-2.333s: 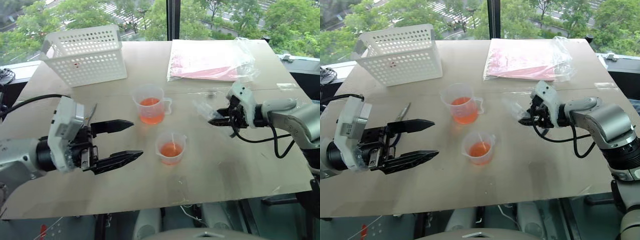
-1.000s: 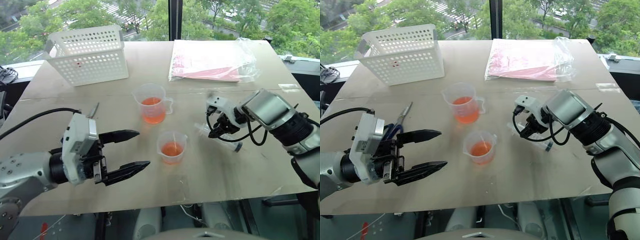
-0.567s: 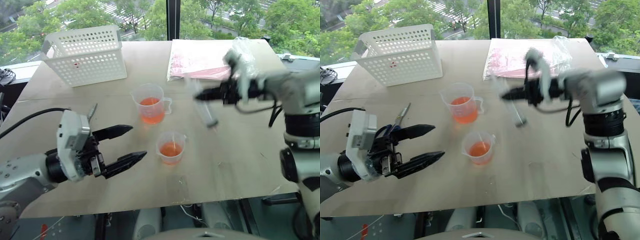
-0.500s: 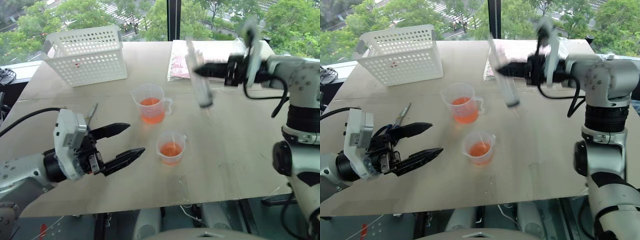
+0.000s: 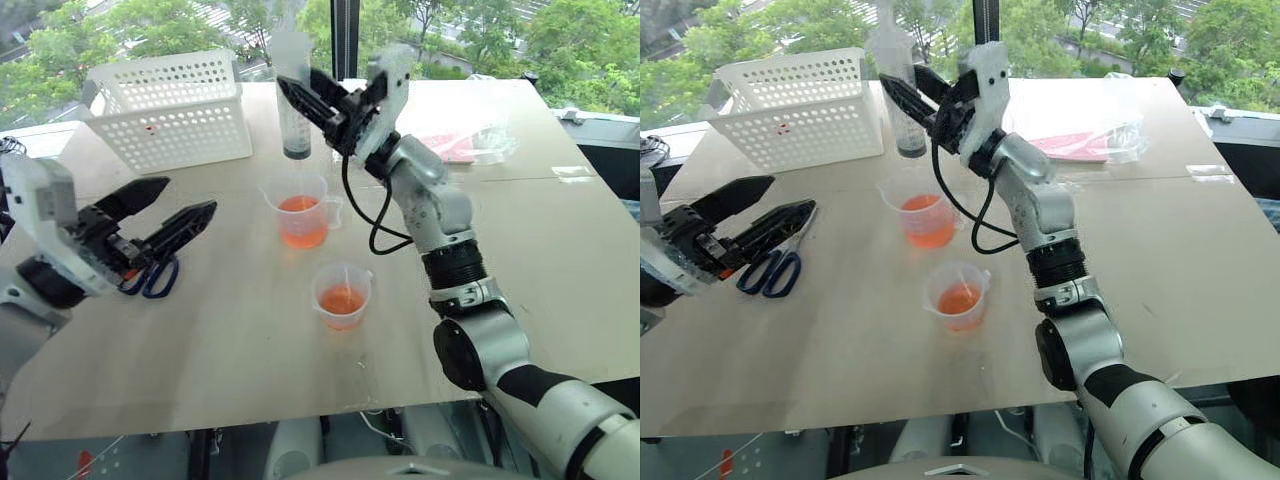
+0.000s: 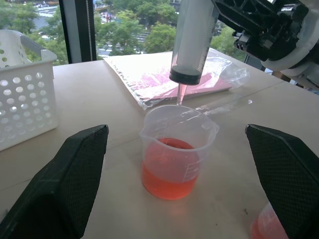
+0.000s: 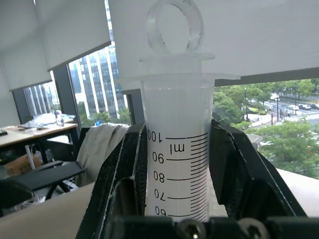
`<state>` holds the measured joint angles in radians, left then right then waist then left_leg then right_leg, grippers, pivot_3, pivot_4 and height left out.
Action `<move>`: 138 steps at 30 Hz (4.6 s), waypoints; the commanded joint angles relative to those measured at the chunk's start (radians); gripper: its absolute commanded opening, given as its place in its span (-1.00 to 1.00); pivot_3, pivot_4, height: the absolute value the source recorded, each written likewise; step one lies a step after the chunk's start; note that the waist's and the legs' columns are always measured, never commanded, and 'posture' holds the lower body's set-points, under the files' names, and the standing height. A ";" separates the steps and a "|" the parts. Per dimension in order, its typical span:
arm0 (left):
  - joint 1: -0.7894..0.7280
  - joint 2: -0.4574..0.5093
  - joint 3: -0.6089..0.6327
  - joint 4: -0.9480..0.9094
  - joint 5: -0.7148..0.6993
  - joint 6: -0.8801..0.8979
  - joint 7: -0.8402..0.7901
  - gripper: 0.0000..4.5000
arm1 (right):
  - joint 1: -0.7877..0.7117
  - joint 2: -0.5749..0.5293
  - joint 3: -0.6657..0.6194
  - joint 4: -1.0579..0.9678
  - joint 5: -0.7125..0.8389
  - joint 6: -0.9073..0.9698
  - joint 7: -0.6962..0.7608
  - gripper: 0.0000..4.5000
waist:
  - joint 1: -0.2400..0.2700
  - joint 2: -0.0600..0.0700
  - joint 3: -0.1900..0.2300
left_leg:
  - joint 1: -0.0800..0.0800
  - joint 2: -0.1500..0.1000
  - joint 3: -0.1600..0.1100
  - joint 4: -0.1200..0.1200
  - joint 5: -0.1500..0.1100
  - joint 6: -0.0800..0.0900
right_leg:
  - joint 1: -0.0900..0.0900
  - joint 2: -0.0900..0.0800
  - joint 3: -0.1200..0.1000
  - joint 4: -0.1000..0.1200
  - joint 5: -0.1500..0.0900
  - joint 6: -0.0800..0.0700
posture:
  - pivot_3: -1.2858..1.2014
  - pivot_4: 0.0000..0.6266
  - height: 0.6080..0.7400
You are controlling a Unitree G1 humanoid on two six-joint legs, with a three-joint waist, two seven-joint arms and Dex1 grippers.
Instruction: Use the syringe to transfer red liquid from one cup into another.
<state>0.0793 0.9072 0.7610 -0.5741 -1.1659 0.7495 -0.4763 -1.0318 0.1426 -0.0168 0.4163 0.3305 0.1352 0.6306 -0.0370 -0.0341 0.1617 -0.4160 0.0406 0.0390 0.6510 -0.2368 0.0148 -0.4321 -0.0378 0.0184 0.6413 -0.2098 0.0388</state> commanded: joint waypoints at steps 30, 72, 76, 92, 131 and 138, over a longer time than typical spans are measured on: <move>-0.608 0.220 -0.443 0.398 0.333 -0.007 -0.248 1.00 | 0.131 0.038 0.145 0.121 -0.006 -0.102 0.140 -0.40 | -0.003 -0.001 0.000 | 0.000 0.001 -0.005 -0.002 0.002 -0.003 | 0.000 0.003 -0.002 0.002 0.000 0.000 | 0.03 -0.52 1.00; -1.024 -0.053 -0.631 0.734 0.648 -0.191 -0.539 -1.00 | 0.094 0.035 0.169 0.187 -0.045 -0.136 0.240 -0.41 | -0.004 -0.001 0.001 | 0.000 0.001 -0.004 0.000 0.002 -0.002 | 0.000 0.003 -0.001 0.004 0.000 0.000 | 0.03 -0.52 1.00; -1.025 -0.048 -0.624 0.732 0.648 -0.189 -0.535 -1.00 | 0.100 0.040 0.174 0.185 -0.050 -0.129 0.242 -0.41 | -0.004 -0.001 0.001 | 0.000 0.001 -0.004 0.000 0.002 -0.002 | 0.000 0.003 -0.001 0.004 0.000 0.000 | 0.03 -0.52 1.00; -1.032 -0.050 -0.616 0.746 0.658 -0.197 -0.527 -1.00 | 0.106 0.045 0.179 0.189 -0.054 -0.122 0.246 -0.41 | -0.004 -0.001 0.001 | 0.000 0.001 -0.004 0.001 0.002 -0.002 | 0.000 0.003 -0.001 0.004 0.000 0.000 | 0.03 -0.52 1.00; -0.621 -0.023 -0.155 0.354 0.368 0.171 -0.288 0.67 | -0.103 0.004 -0.010 0.257 0.056 -0.080 0.171 -0.41 | -0.002 -0.002 0.001 | 0.000 0.002 -0.009 0.000 0.002 -0.003 | 0.000 0.002 -0.001 0.004 0.000 0.000 | 0.03 -0.52 1.00; -0.474 -0.107 -0.063 0.199 0.272 0.135 -0.226 0.67 | -0.115 -0.008 -0.045 0.243 0.071 -0.079 0.174 -0.41 | 0.000 -0.002 0.000 | 0.000 0.000 -0.013 0.001 0.002 -0.003 | 0.001 0.000 -0.003 0.005 0.000 0.000 | 0.03 -0.52 1.00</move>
<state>-0.3848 0.7880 0.6589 -0.3259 -0.8646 0.9103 -0.7117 -1.1140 0.1331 -0.0448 0.7113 0.3758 0.0629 0.8012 -0.0371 -0.0362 0.1622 -0.4157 0.0407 0.0252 0.6516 -0.2344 0.0110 -0.4313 -0.0372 0.0143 0.6461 -0.2094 0.0385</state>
